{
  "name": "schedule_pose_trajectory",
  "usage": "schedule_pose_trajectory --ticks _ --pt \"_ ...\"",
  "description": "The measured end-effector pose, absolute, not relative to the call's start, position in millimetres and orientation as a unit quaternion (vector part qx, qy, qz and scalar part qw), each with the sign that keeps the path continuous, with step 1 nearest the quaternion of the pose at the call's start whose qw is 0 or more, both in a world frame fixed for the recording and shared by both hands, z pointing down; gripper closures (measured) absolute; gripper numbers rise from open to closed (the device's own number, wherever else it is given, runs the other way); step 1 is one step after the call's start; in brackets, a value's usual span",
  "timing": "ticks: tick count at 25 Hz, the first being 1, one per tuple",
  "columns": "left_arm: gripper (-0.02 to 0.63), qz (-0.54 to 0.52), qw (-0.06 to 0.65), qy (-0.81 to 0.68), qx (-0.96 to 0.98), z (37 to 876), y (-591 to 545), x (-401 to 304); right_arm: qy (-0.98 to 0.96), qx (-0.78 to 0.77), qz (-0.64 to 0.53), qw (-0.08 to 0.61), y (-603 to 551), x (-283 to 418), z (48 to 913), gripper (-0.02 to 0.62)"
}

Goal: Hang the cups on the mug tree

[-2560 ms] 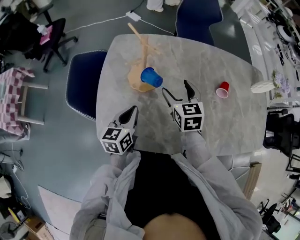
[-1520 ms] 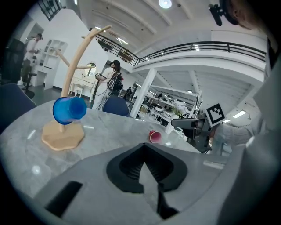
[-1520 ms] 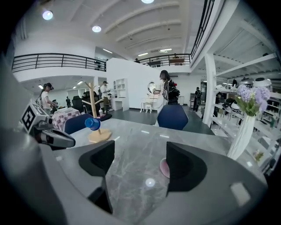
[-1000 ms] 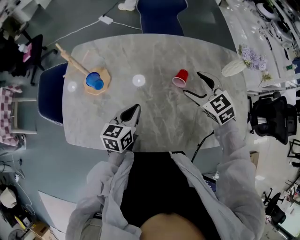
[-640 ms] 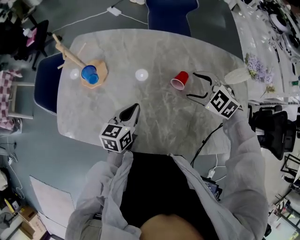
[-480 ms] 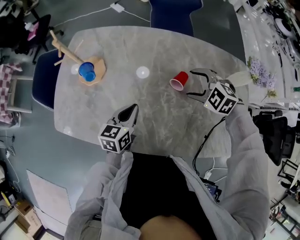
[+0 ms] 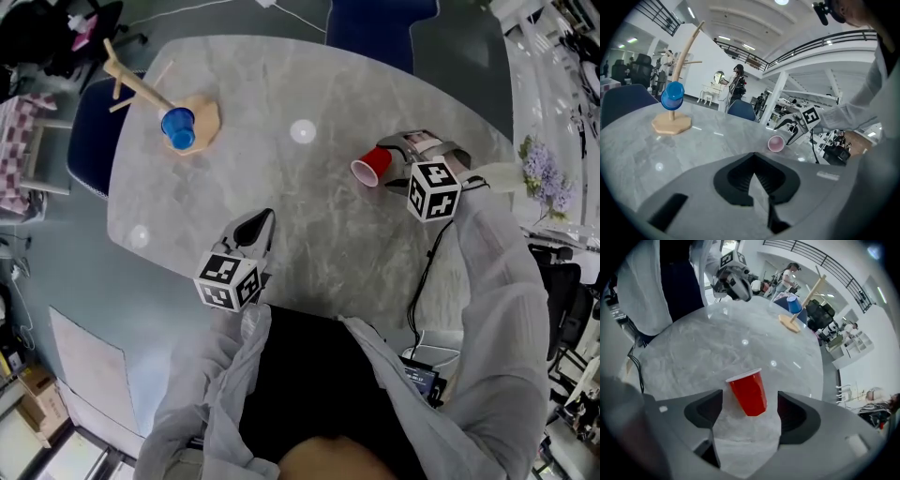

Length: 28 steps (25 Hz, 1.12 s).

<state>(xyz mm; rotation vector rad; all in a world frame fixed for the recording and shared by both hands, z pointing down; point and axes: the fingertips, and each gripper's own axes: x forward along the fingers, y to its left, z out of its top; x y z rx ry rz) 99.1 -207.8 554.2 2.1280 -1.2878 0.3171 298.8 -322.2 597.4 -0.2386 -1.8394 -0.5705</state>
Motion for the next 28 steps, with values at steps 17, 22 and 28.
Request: schedule_pose_trajectory --ticks 17,22,28 --pt "0.607 0.110 0.335 -0.519 0.779 570 -209 84 -0.763 -0.139 -0.247 0.581 -344 296 645 0.331" --pt "0.607 0.109 0.333 -0.516 0.782 567 -211 82 -0.761 -0.130 -0.249 0.585 -346 295 639 0.336" --pt "0.607 0.113 0.323 -0.506 0.792 558 -210 76 -0.800 -0.060 -0.185 0.567 -351 287 615 0.339"
